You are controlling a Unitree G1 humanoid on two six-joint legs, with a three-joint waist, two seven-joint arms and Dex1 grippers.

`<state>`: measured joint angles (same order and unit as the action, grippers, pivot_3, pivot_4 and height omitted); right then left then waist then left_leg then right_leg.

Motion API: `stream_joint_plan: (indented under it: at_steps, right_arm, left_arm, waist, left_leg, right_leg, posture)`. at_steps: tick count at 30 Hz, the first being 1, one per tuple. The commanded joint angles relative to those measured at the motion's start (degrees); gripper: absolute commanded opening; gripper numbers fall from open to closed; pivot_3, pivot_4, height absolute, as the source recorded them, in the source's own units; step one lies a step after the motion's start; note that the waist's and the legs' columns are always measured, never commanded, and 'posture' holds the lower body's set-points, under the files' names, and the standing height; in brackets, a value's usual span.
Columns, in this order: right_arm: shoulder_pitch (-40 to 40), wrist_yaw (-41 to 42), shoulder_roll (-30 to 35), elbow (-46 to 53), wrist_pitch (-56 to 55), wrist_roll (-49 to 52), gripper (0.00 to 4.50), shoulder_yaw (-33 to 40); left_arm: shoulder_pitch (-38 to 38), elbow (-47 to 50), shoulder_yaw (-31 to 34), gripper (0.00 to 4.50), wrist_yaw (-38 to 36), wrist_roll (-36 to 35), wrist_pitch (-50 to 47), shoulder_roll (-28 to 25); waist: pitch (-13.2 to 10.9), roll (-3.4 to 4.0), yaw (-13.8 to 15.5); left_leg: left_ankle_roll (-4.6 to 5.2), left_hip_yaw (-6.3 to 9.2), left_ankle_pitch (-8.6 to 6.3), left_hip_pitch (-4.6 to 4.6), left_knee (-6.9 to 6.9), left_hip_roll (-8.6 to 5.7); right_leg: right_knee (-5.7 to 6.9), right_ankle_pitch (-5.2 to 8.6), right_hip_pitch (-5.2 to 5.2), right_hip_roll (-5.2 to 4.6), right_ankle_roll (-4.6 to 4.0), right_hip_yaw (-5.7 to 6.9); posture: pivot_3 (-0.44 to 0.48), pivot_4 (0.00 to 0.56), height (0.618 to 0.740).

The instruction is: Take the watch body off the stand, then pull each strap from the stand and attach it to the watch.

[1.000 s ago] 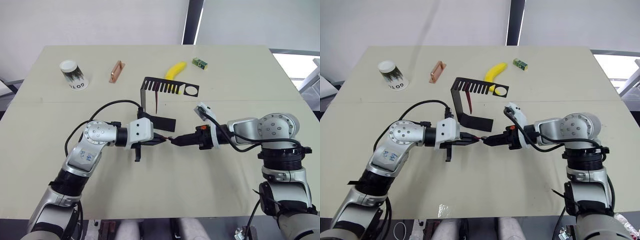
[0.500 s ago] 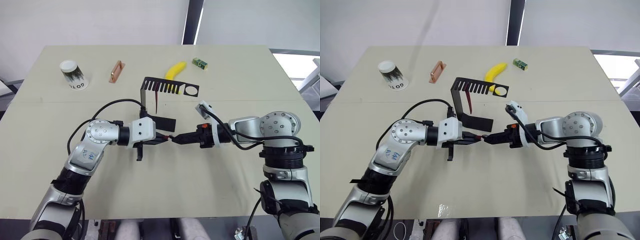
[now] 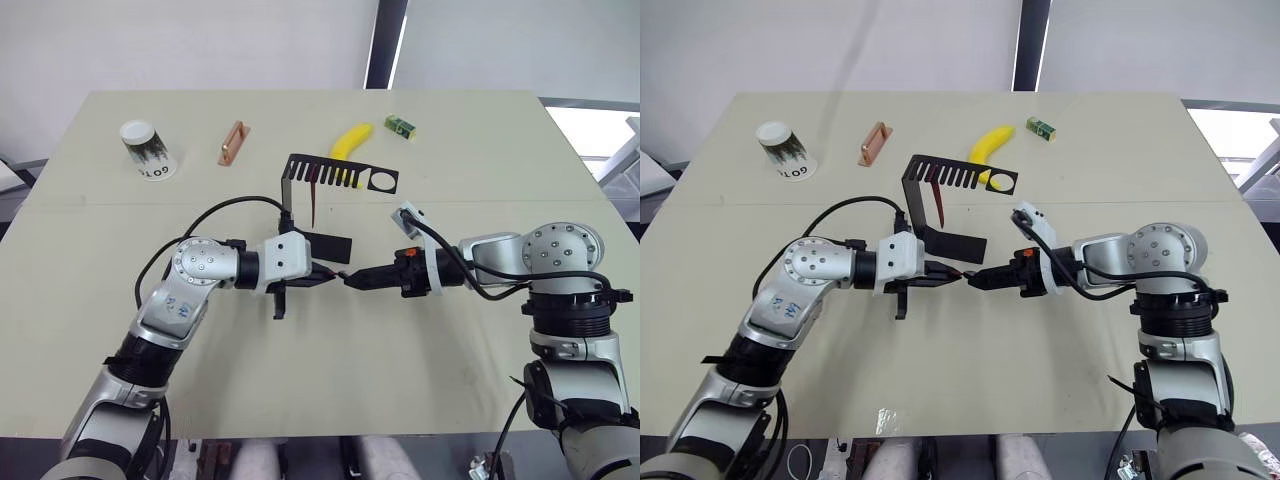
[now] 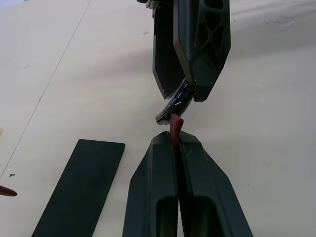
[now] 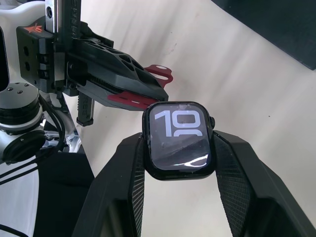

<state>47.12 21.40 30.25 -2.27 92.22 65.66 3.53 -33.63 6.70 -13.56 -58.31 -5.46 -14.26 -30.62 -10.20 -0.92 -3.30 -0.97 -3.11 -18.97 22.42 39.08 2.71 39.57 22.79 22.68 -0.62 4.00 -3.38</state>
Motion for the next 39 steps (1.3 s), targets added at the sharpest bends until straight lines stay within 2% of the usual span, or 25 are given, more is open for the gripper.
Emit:
stream_joint_plan:
  at_steps: [1, 39]
  right_arm:
    - [1.5, 0.2, -0.6, 1.8, 0.3, 3.6, 1.52, 0.0]
    - [2.5, -1.9, -1.7, 1.4, 0.3, 4.7, 1.52, -0.5]
  left_arm:
    - [-1.5, 1.5, -0.1, 0.00, 1.0, -0.1, 0.4, 0.8]
    - [-2.0, 3.2, -1.7, 0.00, 3.8, 2.4, -2.4, 4.1]
  waist:
    - [0.0, 0.00, 0.0]
    - [0.0, 0.00, 0.0]
  left_leg:
    - [0.00, 0.00, 0.00, 0.00, 0.00, 0.00]
    - [0.00, 0.01, 0.00, 0.01, 0.00, 0.00]
  right_leg:
    - [0.00, 0.00, 0.00, 0.00, 0.00, 0.00]
    - [-0.01, 0.00, 0.00, 0.00, 0.00, 0.00]
  posture:
    - [0.000, 0.150, 0.740]
    - [0.000, 0.150, 0.740]
